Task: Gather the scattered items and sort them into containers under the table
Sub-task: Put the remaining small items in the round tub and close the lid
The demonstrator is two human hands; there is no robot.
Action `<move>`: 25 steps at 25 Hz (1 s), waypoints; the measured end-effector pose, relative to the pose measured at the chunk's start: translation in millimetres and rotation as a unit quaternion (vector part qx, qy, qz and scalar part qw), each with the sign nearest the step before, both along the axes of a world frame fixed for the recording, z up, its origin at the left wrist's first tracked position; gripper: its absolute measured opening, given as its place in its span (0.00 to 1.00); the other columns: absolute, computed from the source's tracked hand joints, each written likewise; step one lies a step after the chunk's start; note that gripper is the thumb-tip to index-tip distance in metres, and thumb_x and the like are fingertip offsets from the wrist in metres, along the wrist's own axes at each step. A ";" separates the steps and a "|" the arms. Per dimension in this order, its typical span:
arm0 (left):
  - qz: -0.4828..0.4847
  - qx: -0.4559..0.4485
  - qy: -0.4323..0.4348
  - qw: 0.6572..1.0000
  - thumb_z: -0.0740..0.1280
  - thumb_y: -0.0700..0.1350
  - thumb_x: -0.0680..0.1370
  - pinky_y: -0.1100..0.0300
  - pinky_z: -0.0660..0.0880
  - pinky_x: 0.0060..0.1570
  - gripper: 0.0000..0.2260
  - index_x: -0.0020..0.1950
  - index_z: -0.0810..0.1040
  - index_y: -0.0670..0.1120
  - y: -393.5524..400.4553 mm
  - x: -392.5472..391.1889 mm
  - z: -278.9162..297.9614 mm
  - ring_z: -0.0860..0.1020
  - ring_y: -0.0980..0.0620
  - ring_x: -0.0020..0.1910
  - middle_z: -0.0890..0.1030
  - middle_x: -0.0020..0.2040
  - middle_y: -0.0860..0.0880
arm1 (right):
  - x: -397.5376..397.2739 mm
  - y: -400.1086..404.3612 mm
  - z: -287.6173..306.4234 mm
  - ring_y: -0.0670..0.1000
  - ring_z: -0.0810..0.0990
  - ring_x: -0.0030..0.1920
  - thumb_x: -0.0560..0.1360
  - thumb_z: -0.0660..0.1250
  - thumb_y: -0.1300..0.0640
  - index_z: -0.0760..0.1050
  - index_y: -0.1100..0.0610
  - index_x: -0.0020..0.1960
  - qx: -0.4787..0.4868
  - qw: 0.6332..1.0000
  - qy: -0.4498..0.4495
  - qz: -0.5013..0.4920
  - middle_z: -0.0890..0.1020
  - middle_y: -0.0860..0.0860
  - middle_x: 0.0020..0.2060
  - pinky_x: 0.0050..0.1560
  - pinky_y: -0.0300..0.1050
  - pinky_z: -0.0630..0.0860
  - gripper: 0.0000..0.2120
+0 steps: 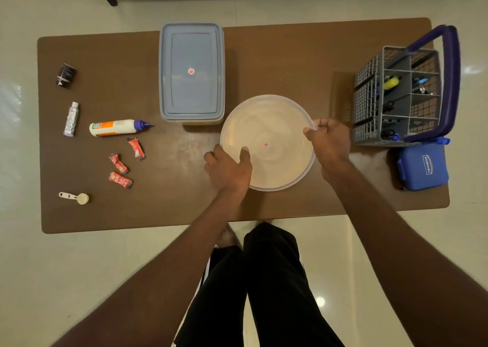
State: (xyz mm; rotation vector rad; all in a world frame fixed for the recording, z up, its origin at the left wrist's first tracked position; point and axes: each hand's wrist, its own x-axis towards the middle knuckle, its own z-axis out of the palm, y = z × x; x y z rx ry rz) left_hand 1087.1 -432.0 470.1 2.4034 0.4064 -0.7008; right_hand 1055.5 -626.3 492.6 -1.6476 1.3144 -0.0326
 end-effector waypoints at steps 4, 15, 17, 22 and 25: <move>0.106 0.074 -0.083 0.988 0.57 0.61 0.84 0.54 0.72 0.51 0.24 0.67 0.73 0.43 1.0 -15.0 24.7 0.72 0.45 0.61 0.71 0.64 0.44 | -9.6 17.5 28.1 0.46 0.83 0.43 0.70 0.80 0.55 0.84 0.52 0.50 0.001 0.998 -0.059 -0.012 0.86 0.47 0.44 0.47 0.47 0.82 0.10; 0.176 -0.359 -0.178 0.899 0.62 0.45 0.83 0.53 0.82 0.49 0.08 0.57 0.79 0.54 -7.9 64.5 128.5 0.83 0.51 0.49 0.84 0.49 0.54 | -1.7 -9.4 102.4 0.49 0.78 0.34 0.77 0.69 0.54 0.82 0.52 0.54 0.119 0.973 -0.183 -0.075 0.84 0.51 0.42 0.34 0.50 0.78 0.07; 0.091 -0.354 -0.161 0.917 0.63 0.39 0.80 0.55 0.83 0.49 0.15 0.63 0.76 0.54 -31.9 99.9 111.7 0.82 0.50 0.51 0.83 0.53 0.50 | 17.6 -23.9 73.1 0.47 0.78 0.34 0.77 0.72 0.62 0.80 0.54 0.59 0.137 0.966 -0.186 -0.114 0.85 0.53 0.49 0.31 0.43 0.77 0.12; -0.018 -0.278 0.004 0.961 0.67 0.39 0.80 0.58 0.74 0.55 0.23 0.75 0.71 0.48 -99.0 152.4 56.2 0.74 0.49 0.63 0.73 0.61 0.50 | 77.8 -56.1 -8.6 0.50 0.76 0.29 0.77 0.66 0.71 0.74 0.58 0.59 0.179 0.925 -0.168 -0.291 0.82 0.60 0.47 0.26 0.41 0.70 0.14; -0.060 -0.238 0.052 0.968 0.68 0.43 0.81 0.58 0.71 0.54 0.25 0.77 0.67 0.49 -124.9 159.7 28.8 0.72 0.50 0.60 0.72 0.62 0.50 | 101.2 -72.1 -39.6 0.51 0.75 0.24 0.77 0.64 0.72 0.74 0.60 0.59 0.151 0.924 -0.144 -0.320 0.83 0.61 0.43 0.24 0.39 0.69 0.14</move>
